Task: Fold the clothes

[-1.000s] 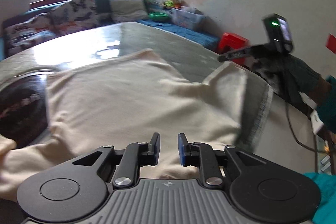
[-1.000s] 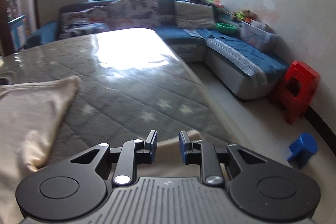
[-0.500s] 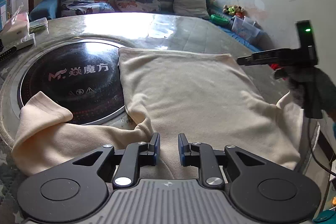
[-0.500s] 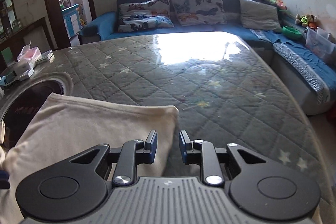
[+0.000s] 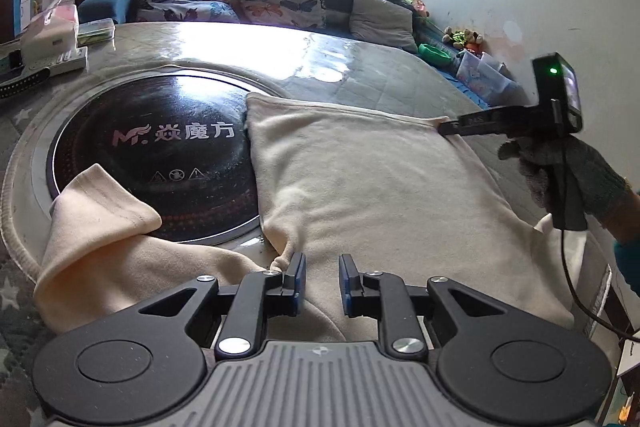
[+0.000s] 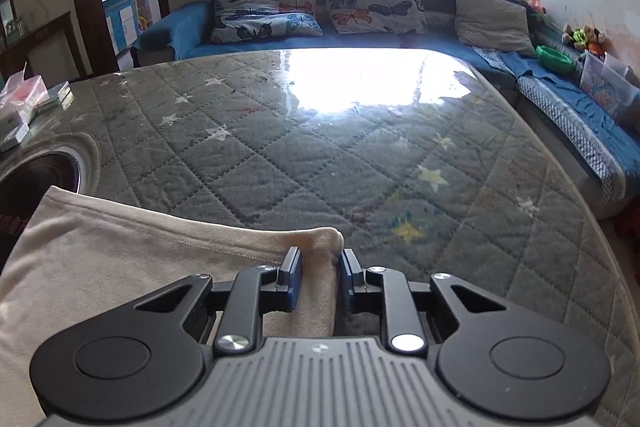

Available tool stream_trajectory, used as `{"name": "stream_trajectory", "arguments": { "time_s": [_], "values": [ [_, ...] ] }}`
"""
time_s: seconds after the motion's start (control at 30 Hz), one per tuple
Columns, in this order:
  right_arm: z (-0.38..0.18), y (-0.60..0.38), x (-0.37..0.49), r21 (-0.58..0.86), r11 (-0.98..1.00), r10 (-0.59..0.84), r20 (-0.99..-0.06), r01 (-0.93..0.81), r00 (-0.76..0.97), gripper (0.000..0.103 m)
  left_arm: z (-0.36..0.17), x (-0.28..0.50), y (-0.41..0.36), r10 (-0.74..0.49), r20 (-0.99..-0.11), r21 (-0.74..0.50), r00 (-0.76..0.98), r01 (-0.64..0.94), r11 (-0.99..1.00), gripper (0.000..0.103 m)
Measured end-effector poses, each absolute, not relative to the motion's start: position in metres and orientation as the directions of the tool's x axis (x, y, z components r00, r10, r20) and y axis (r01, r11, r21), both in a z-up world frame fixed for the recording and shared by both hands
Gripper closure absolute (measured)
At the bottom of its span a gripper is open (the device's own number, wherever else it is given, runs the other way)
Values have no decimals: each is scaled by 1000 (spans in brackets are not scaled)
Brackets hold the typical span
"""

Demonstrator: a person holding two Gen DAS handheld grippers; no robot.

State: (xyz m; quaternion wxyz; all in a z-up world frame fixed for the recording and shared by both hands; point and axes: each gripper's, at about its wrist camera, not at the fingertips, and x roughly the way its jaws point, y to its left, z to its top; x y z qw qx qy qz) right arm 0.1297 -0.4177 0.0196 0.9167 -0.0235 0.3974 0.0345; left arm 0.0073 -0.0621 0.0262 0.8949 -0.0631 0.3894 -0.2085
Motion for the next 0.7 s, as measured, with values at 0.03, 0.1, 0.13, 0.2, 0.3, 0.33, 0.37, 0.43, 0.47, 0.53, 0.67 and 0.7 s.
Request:
{"name": "stream_trajectory", "arguments": {
  "time_s": [0.03, 0.1, 0.13, 0.2, 0.3, 0.33, 0.37, 0.43, 0.47, 0.53, 0.67, 0.7],
  "values": [
    [19, -415, 133, -22, 996, 43, -729, -86, 683, 83, 30, 5, -61, -412, -665, -261, 623, 323, 910, 83],
    [19, -409, 141, -34, 995, 40, -726, -95, 687, 83, 37, 1, -58, -392, -653, -233, 648, 321, 918, 83],
    [20, -407, 142, -38, 994, 40, -725, -98, 687, 83, 41, -2, -57, -382, -646, -219, 661, 319, 922, 82],
    [22, -405, 143, -46, 994, 38, -723, -103, 689, 83, 48, -6, -55, -362, -632, -191, 685, 315, 930, 77],
    [33, -401, 132, -61, 989, 53, -710, -136, 702, 83, 55, -8, -47, -257, -628, -86, 735, 263, 961, 69],
    [37, -399, 127, -56, 987, 66, -707, -148, 705, 83, 55, -8, -45, -215, -628, -42, 748, 243, 969, 65],
    [40, -398, 122, -50, 986, 79, -703, -161, 707, 82, 53, -7, -44, -176, -633, 5, 754, 231, 973, 64],
    [48, -393, 112, -41, 981, 108, -696, -190, 710, 82, 47, -7, -44, -103, -638, 95, 763, 211, 973, 62],
    [51, -389, 106, -44, 977, 121, -692, -209, 712, 82, 43, -7, -45, -91, -641, 124, 762, 220, 968, 61],
    [56, -381, 94, -52, 968, 145, -684, -246, 714, 82, 37, -7, -48, -93, -650, 153, 754, 249, 956, 52],
    [62, -364, 73, -56, 948, 196, -675, -315, 711, 82, 25, 3, -41, -45, -657, 175, 753, 210, 962, 52],
    [63, -361, 69, -56, 943, 207, -674, -327, 709, 82, 23, 5, -39, -35, -658, 174, 752, 197, 965, 52]
  ]
}}
